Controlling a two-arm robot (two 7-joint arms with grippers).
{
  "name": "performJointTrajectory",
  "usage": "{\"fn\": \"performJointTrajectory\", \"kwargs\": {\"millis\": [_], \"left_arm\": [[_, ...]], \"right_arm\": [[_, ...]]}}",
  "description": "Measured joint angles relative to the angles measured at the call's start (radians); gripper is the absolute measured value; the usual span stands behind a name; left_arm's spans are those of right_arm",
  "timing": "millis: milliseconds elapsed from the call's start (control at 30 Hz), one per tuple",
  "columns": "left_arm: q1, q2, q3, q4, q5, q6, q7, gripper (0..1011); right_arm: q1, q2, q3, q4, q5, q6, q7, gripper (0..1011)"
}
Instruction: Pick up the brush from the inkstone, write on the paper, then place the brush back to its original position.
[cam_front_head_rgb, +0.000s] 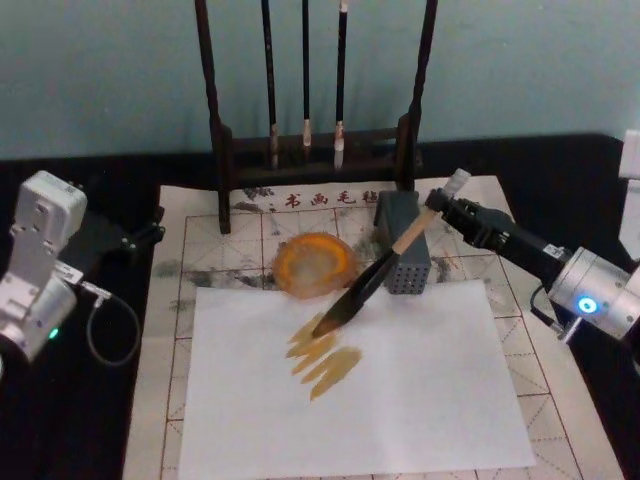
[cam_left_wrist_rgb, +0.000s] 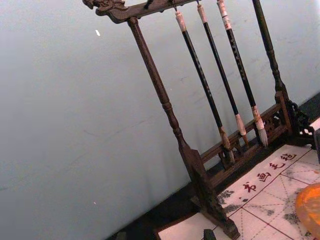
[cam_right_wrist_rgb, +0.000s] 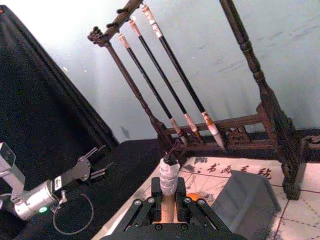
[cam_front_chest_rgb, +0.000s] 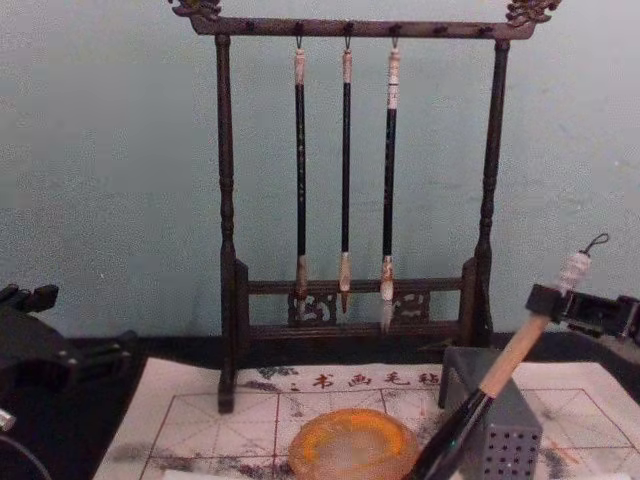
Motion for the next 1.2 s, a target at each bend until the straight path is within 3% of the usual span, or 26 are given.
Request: {"fn": "performJointTrajectory", "kwargs": {"millis": [867,1200], "left_arm": [[0.0,0.0,0.0,0.0,0.0,0.0,0.0,1001],[0.0,0.0,0.0,0.0,0.0,0.0,0.0,1001]], "right_arm": [[-0.007,0.0,0.019,-0.003,-0.007,0.002,-0.009,175],[-0.018,-0.005,0.05,-0.017,0.039,-0.005,0.0,175]]}}
